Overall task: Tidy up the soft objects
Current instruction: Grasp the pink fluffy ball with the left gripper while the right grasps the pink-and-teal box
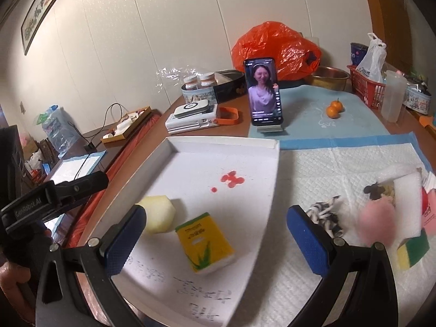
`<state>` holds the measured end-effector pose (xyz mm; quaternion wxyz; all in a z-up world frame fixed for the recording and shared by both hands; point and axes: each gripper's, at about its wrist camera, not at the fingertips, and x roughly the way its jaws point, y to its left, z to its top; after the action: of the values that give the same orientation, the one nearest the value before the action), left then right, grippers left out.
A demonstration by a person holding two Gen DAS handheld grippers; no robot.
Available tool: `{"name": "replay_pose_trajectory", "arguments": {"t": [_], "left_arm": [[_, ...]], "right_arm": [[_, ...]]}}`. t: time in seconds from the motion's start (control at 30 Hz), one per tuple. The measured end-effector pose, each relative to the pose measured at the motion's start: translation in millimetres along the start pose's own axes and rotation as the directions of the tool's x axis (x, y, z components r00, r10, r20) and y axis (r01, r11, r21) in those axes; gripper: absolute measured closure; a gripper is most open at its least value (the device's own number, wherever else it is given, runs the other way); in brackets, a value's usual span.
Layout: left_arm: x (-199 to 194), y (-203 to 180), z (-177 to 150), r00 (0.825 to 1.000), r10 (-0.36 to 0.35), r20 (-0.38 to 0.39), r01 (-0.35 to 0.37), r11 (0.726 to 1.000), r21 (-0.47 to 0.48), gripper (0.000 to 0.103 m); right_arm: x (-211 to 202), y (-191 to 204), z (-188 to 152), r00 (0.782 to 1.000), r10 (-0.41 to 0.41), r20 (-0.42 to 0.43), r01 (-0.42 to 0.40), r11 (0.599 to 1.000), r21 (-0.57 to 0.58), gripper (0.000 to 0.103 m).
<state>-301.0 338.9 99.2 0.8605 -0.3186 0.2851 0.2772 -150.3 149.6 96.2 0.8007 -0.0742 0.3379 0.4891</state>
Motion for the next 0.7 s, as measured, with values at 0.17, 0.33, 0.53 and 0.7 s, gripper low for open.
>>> {"name": "replay_pose_trajectory", "arguments": {"t": [0.17,0.33,0.53,0.7], "left_arm": [[13,-36,-10,0.999,-0.01,-0.041,0.012,0.998,0.056,0.0],[31,-89,-25,0.996,-0.037,-0.084,0.047,0.992,0.117,0.0],[52,-154,-45,0.991,-0.053,-0.126,0.079,0.975,0.21,0.0],[73,-202,-61,0.984,-0.061,-0.168,0.107,0.953,0.283,0.0]], "right_arm": [[-13,-34,-2,0.999,-0.022,0.024,0.02,0.998,0.055,0.0],[-34,-87,-6,0.995,-0.082,0.048,0.076,0.99,0.121,0.0],[-70,-158,-8,0.981,-0.17,0.09,0.147,0.965,0.219,0.0],[-97,-221,-13,0.959,-0.257,0.116,0.212,0.929,0.304,0.0]]}}
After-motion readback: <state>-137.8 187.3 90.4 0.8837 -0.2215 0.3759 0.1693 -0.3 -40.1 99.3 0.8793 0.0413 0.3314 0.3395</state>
